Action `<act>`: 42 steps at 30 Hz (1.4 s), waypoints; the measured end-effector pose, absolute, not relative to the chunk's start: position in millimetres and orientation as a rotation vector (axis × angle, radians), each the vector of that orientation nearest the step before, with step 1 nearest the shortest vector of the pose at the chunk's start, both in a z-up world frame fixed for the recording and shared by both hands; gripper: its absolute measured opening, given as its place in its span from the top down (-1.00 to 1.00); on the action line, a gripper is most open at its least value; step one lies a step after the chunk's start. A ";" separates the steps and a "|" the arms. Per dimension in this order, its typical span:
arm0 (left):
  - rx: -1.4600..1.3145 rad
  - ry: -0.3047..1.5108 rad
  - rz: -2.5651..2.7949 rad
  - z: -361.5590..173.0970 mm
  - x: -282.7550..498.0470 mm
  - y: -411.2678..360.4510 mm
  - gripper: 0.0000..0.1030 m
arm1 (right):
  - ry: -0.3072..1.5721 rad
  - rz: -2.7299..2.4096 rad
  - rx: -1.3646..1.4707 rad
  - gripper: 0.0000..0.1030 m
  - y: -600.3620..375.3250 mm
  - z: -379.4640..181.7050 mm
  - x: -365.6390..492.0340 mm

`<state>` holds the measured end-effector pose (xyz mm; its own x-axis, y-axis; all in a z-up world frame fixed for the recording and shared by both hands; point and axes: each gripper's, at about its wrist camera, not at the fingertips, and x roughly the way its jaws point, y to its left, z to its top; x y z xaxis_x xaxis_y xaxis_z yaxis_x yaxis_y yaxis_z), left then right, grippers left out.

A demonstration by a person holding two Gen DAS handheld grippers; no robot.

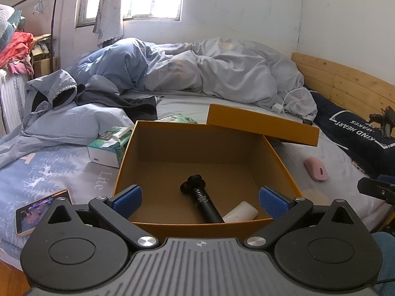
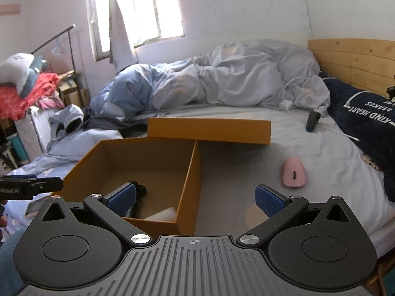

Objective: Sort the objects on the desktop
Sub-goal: 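Move the right gripper toward the pink mouse on the bed, then lower the right gripper over the pink mouse and close on it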

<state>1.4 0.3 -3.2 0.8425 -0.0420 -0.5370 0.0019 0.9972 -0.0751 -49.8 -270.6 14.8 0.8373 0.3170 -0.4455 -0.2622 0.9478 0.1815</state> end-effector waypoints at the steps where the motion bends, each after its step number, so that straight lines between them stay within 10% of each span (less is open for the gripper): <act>1: -0.073 0.568 -0.024 -3.3 1.4 0.7 -1.00 | 0.490 0.304 0.114 -1.00 -270.3 14.8 -49.6; 42: -0.076 0.560 0.037 -8.3 7.3 10.9 -1.00 | 0.615 0.002 0.162 -1.00 -337.5 -60.7 103.7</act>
<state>7.3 10.9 -8.3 0.8465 0.0146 -0.5322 -0.0560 0.9965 -0.0618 103.7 -337.5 -60.7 0.8174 0.0500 -0.5739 0.0464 0.9873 0.1522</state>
